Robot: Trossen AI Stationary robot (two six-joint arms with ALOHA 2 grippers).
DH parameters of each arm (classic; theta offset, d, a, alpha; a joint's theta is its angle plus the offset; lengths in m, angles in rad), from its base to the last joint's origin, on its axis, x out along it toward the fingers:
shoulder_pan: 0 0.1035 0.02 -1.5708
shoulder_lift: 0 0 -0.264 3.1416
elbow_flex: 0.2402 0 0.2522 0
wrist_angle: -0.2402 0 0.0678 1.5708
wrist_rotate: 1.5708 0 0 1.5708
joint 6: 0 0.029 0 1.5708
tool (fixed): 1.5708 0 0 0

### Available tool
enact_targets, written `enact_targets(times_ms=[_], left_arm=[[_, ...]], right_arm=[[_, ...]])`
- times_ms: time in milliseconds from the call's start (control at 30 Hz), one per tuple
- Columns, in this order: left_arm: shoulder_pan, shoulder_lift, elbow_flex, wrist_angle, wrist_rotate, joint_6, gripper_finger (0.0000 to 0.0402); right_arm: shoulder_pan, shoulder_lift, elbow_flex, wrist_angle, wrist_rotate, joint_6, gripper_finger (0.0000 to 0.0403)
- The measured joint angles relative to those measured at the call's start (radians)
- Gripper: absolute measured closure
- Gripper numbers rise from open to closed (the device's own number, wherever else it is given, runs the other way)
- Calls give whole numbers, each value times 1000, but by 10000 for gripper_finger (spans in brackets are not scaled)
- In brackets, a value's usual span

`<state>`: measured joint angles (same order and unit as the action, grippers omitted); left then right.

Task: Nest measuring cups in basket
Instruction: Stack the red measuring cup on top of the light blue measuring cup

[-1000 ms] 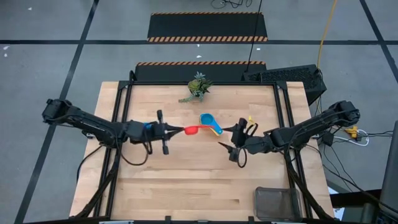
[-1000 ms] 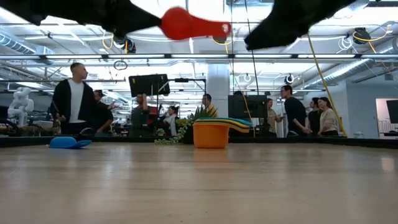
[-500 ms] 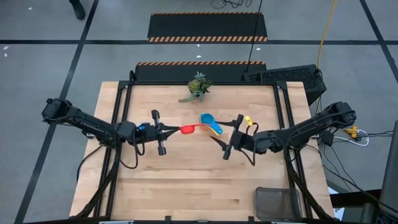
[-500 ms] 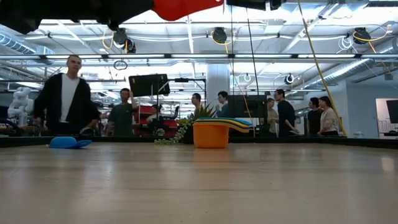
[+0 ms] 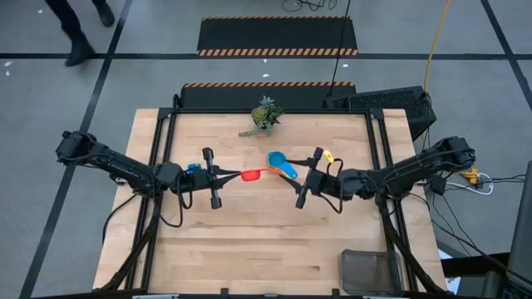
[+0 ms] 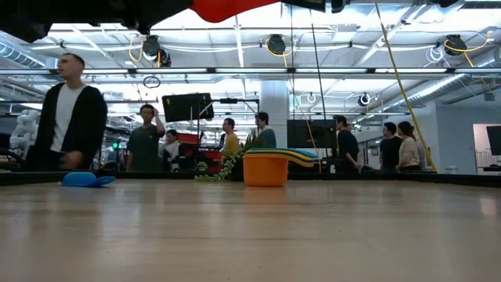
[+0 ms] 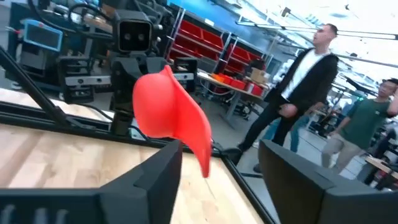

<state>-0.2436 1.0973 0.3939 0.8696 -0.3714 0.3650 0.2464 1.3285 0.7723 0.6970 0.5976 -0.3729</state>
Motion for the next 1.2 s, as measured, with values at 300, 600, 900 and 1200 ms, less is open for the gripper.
enact_targets(times_ms=[300, 600, 900, 1200], left_arm=[[0, 0, 0, 0, 0, 18, 401], [1, 0, 0, 1, 0, 22, 401], [1, 0, 0, -4, -6, -2, 366], [0, 0, 0, -72, -148, -131, 202]], right_arm=[[-37, 0, 0, 3, -104, 46, 298], [-44, 0, 0, -8, -119, 40, 360], [-44, 0, 0, -29, -128, 35, 399], [-30, -23, 0, -101, -104, -8, 402]])
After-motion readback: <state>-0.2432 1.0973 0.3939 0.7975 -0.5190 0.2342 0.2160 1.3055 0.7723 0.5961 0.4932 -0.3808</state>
